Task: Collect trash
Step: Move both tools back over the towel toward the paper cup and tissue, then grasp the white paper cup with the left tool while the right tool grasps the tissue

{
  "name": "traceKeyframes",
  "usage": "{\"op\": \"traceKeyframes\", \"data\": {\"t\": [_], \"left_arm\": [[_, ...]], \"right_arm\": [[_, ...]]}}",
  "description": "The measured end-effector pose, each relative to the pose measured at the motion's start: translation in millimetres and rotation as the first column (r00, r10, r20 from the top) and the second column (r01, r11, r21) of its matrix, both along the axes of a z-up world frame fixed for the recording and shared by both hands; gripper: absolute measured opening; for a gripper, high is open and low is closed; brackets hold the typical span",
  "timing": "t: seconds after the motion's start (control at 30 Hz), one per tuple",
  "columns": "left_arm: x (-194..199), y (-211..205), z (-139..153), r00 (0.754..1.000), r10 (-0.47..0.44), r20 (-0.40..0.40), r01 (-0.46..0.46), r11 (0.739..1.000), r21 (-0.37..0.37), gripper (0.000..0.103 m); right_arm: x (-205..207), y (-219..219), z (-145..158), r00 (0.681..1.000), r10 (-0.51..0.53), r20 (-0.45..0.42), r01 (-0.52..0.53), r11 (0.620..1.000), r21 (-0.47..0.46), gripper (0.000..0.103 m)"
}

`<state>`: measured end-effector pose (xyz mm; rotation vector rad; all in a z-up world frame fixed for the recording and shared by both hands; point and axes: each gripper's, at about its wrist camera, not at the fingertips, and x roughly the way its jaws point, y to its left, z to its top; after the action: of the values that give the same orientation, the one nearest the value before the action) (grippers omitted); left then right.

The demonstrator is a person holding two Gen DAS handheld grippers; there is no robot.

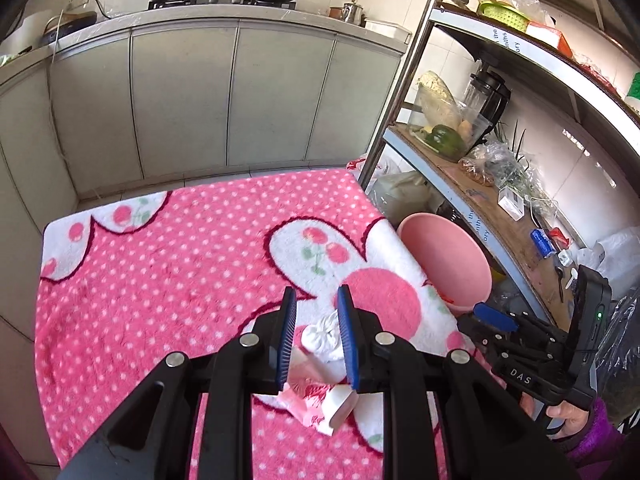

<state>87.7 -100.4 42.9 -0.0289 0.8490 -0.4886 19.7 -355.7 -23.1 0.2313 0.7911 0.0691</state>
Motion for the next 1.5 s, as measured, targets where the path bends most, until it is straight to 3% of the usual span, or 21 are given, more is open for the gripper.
{"op": "traceKeyframes", "data": {"t": [0.2,0.37,0.7,0.8,1.0,1.27,1.5], "left_arm": [[1,22,-34,0.992,0.056,-0.11,-0.057,0.998,-0.009,0.02],[9,25,-60,0.972,0.059,-0.228,-0.078,0.994,-0.073,0.02],[8,7,-93,0.949,0.052,-0.312,-0.059,0.998,-0.013,0.02],[9,11,-93,0.949,0.052,-0.312,-0.07,0.996,-0.046,0.02],[4,21,-82,0.965,0.026,-0.262,-0.052,0.994,-0.093,0.008],[-7,50,-53,0.987,0.084,-0.139,-0.094,0.993,-0.069,0.008],[-14,76,-44,0.986,0.134,-0.097,-0.141,0.987,-0.076,0.008]], "right_arm": [[3,16,-1,0.997,0.07,-0.011,-0.07,0.997,0.044,0.043],[7,29,-4,0.994,0.107,-0.025,-0.106,0.994,0.034,0.043],[16,35,-11,0.99,0.129,-0.058,-0.127,0.991,0.047,0.043],[21,42,-10,0.986,0.154,-0.061,-0.151,0.987,0.048,0.043],[31,62,-6,0.977,0.207,-0.052,-0.204,0.977,0.061,0.043],[46,91,-12,0.961,0.269,-0.068,-0.263,0.961,0.082,0.043],[61,109,-21,0.955,0.277,-0.109,-0.276,0.961,0.02,0.043]]}}
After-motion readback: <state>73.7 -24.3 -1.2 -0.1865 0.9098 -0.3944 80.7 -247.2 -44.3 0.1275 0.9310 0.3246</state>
